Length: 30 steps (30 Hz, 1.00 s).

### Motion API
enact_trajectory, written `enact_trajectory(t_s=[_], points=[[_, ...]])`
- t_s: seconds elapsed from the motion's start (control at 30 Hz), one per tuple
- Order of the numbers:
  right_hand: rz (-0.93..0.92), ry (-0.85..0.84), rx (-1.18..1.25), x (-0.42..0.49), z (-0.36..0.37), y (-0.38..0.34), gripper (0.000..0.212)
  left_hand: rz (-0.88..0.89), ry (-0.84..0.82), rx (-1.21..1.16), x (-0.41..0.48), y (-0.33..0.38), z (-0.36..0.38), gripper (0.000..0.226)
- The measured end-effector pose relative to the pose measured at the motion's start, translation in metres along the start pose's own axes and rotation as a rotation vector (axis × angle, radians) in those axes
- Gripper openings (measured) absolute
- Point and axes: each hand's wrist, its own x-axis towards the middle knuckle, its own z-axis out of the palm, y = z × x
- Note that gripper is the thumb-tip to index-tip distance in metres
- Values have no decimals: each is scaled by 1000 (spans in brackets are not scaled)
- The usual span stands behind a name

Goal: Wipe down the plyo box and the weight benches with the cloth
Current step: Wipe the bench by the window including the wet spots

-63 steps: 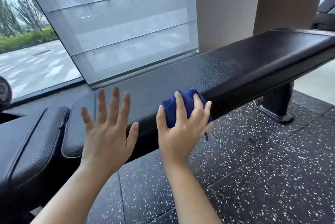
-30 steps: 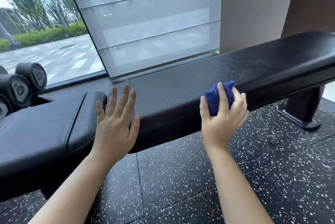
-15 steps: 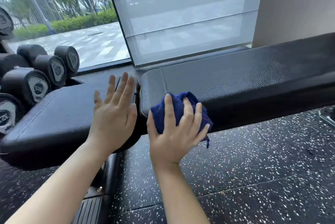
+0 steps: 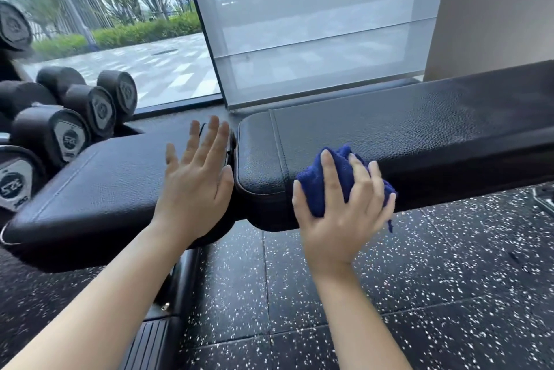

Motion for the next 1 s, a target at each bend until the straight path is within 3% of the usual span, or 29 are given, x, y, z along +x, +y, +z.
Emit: enact_trajectory(t_s=[0.17,0.27,0.43,0.57,0.73,0.83,1.0], points=[[-105,-100,-7,-23,4,-48,46,32,-7,-132,-1,-12,-9,64],[-138,-126,-48,-27,4,-54,46,57,5,-28,0,-36,-22,66],[-262,-167,-32,-16,3,-54,44,-208,48,-41,3,-73,-35,74],[-332,-239,-10,2,3,-57,43,-487,80,-197,7,-78,-29,69],[-314,-329,91,22,10,-80,44,-410,66,-189,0,-84,-25,71],[-333,-388,188,37,24,-102,44,-446,7,-224,1,-84,-23,70],[-353,-365,342,68,56,-149,41,-506,48,-265,-3,-81,-25,76]])
